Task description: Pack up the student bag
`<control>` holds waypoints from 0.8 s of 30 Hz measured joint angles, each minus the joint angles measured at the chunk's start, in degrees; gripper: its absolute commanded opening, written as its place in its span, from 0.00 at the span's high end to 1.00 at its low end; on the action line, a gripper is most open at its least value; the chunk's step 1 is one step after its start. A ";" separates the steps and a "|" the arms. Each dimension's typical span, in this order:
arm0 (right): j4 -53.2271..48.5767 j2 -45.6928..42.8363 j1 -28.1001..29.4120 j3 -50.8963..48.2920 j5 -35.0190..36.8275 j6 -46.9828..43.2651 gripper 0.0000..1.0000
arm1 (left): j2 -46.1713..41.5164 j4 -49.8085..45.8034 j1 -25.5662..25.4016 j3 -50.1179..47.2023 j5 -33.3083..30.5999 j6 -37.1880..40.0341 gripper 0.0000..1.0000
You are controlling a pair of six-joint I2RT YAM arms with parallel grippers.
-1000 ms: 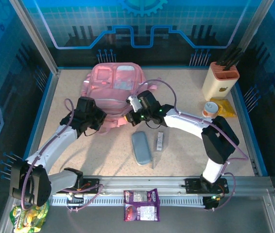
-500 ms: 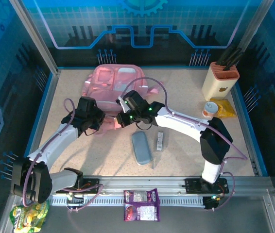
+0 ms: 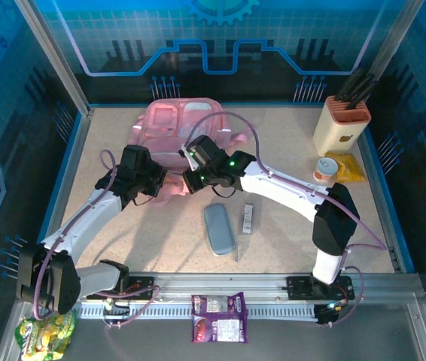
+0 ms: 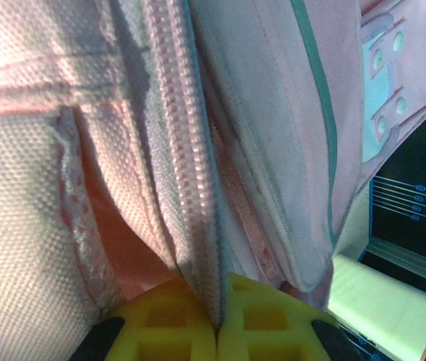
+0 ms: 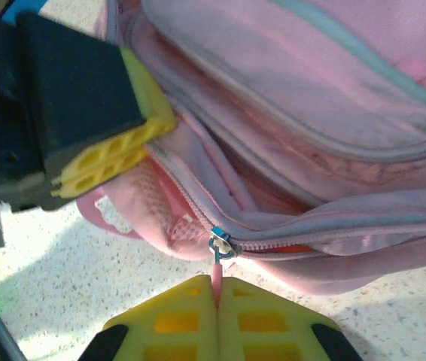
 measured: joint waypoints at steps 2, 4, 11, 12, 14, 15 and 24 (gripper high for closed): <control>1.62 0.00 0.48 -2.40 -0.83 -0.24 0.98 | 0.13 -0.26 0.00 0.00 0.50 -0.20 1.00; 2.23 0.00 1.25 -3.30 -0.57 -0.68 0.84 | 0.46 -0.52 0.00 -0.09 0.81 -0.22 1.00; 3.89 -6.58 1.42 -8.33 -2.89 0.66 0.43 | 0.55 0.31 0.04 -0.22 1.31 -0.17 1.00; 4.07 -8.00 0.72 -9.07 -3.50 1.79 0.43 | 0.55 0.35 0.04 -0.22 1.31 -0.17 1.00; 4.57 -9.66 -1.62 -9.16 -4.83 5.86 0.41 | 0.55 0.35 0.04 -0.22 1.31 -0.17 1.00; 4.61 -9.66 -2.64 -8.83 -5.40 7.56 0.39 | 0.55 0.35 0.04 -0.22 1.31 -0.17 1.00; 6.14 -2.51 -8.59 -8.66 -9.86 26.29 0.28 | 0.55 0.37 0.04 -0.22 1.31 -0.17 1.00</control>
